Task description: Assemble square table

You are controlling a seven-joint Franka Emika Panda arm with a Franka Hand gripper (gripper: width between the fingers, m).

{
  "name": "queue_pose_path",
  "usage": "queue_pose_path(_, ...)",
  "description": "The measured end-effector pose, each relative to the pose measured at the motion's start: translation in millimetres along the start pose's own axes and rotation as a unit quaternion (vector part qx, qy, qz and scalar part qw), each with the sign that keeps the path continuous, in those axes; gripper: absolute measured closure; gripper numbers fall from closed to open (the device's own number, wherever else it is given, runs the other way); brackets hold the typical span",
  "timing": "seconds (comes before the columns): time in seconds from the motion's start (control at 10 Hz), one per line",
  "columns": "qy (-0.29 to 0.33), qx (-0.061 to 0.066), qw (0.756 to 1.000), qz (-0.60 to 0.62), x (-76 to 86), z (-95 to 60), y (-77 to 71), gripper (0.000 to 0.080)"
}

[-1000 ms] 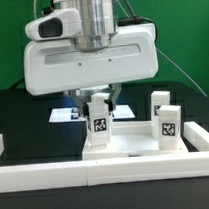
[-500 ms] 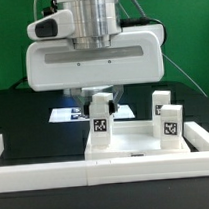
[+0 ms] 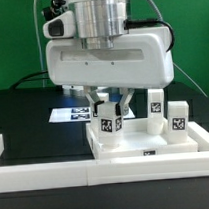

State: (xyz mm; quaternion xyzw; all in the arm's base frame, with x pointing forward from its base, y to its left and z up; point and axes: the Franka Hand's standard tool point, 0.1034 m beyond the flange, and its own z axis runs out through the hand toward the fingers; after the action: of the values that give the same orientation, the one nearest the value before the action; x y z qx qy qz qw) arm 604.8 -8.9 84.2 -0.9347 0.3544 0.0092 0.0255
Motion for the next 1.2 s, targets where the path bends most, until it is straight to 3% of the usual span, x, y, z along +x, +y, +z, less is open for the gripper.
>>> queue_pose_path(0.1,0.0,0.0,0.999,0.037,-1.7,0.2,-2.1,0.0509)
queue_pose_path(0.3,-0.004,0.015,0.992,0.123,-3.3,0.8,-7.1,0.0509)
queue_pose_path(0.6,-0.004,0.017,0.995,0.098,-4.1,0.9,-8.2,0.0509)
queue_pose_path(0.7,-0.004,0.017,0.997,0.07,-5.3,0.8,-9.8,0.0394)
queue_pose_path(0.8,-0.001,0.018,0.999,0.029,-5.4,0.9,-10.9,0.0209)
queue_pose_path(1.2,0.007,0.021,0.982,-0.187,-6.5,1.3,-13.9,0.0153)
